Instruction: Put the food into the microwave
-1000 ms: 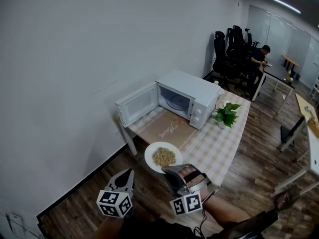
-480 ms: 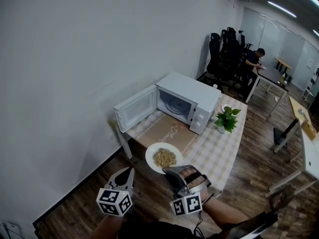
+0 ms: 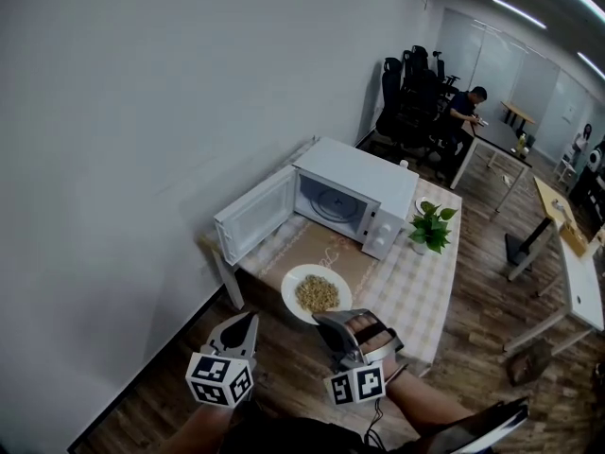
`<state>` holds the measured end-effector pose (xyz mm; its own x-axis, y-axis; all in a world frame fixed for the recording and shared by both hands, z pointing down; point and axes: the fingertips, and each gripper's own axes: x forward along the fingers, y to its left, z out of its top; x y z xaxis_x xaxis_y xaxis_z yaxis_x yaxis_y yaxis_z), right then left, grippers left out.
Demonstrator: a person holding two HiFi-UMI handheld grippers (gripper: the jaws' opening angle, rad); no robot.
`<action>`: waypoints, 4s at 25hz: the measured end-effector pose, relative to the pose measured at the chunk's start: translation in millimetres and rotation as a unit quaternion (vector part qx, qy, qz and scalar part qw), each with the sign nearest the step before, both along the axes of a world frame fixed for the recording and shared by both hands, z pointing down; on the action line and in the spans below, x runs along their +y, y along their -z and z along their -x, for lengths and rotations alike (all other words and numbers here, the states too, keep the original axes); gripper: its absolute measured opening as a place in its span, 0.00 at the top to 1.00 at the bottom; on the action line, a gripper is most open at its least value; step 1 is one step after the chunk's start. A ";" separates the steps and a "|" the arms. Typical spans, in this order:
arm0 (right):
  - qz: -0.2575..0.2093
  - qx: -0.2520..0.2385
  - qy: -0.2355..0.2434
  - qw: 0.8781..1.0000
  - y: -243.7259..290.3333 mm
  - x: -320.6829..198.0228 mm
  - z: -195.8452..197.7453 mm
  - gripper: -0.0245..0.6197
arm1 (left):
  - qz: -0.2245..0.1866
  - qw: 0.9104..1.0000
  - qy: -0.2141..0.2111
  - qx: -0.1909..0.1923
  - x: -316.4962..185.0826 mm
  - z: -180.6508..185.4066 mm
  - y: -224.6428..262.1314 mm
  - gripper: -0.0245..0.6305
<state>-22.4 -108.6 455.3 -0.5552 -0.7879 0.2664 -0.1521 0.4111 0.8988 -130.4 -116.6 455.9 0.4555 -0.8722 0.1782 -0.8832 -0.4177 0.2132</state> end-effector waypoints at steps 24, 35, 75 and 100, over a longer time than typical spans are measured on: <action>-0.008 0.041 -0.103 0.994 -11.4 -74.8 53.3 0.93 | -0.005 0.992 -0.121 0.016 -79.5 46.3 -5.4 0.95; -0.002 0.052 -0.114 0.992 -35.9 -157.3 30.1 0.93 | 0.002 0.990 -0.139 0.012 -143.1 24.8 -4.3 0.95; 0.102 0.062 -0.119 0.986 -196.2 -426.3 -67.1 0.93 | 0.101 0.981 -0.152 -0.068 -354.3 -80.0 -95.5 0.95; 0.136 0.112 -0.141 0.974 -253.1 -482.9 -94.3 0.92 | 0.137 0.978 -0.126 -0.091 -366.2 -73.0 -115.3 0.95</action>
<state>71.8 -591.4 708.4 -0.2312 -0.7841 0.5760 -0.1057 0.6087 0.7863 -57.4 -482.8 571.2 0.5889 -0.6438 0.4885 -0.7932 -0.5764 0.1966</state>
